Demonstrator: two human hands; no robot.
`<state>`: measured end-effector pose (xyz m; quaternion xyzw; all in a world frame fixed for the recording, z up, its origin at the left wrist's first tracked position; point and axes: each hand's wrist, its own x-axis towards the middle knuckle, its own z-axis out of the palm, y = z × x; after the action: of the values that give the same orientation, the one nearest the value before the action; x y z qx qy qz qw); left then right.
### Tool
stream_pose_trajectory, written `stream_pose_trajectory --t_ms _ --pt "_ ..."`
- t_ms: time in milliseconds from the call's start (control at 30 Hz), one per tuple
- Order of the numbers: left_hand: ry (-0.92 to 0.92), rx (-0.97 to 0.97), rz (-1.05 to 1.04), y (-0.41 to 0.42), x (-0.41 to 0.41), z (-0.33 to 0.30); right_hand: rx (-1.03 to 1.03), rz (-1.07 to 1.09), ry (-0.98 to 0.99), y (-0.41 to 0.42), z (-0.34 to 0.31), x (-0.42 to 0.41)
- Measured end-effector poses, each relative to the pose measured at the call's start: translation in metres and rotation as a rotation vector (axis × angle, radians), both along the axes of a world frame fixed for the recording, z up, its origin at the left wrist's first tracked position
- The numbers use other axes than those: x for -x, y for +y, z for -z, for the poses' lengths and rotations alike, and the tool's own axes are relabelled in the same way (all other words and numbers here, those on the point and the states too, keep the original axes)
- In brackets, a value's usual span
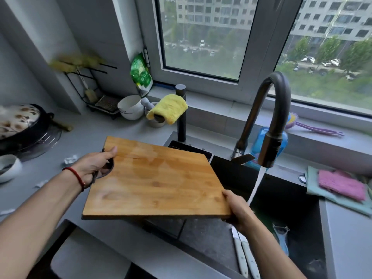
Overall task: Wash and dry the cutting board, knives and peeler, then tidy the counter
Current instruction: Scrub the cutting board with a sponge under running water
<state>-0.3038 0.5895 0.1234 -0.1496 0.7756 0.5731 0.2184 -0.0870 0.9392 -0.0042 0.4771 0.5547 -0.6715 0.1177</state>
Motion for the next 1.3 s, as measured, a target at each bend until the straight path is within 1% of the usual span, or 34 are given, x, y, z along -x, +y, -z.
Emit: stream_pose_trajectory --t_ms 133,200,367,567,767,867,933,1033,1167,1300 --pt "0.129 -0.123 -0.142 -0.012 -0.002 -0.004 -0.187 -0.069 0.032 -0.023 -0.012 0.032" --pt "0.177 -0.151 -0.172 -0.018 -0.005 -0.003 -0.237 -0.099 0.059 -0.037 -0.013 0.044" --pt "0.254 -0.095 -0.224 -0.037 -0.023 0.009 -0.318 -0.253 0.083 -0.06 -0.011 0.053" --pt "0.383 -0.029 -0.288 -0.048 -0.033 0.02 -0.295 -0.348 0.105 -0.077 -0.012 0.057" --pt "0.402 -0.043 -0.419 -0.058 -0.031 0.032 -0.331 -0.359 0.173 -0.084 -0.012 0.061" --pt "0.46 -0.057 -0.482 -0.057 -0.035 0.043 -0.313 -0.375 0.211 -0.084 -0.013 0.06" --pt "0.529 -0.026 -0.482 -0.049 -0.04 0.049 -0.28 -0.364 0.24 -0.084 -0.012 0.06" --pt "0.614 -0.008 -0.485 -0.033 -0.054 0.059 -0.313 -0.362 0.218 -0.081 -0.007 0.059" --pt "0.677 0.129 -0.475 -0.011 -0.079 0.083 -0.314 -0.377 0.189 -0.079 0.0 0.055" --pt "0.75 0.155 -0.456 -0.002 -0.096 0.096 -0.34 -0.387 0.181 -0.072 0.006 0.049"
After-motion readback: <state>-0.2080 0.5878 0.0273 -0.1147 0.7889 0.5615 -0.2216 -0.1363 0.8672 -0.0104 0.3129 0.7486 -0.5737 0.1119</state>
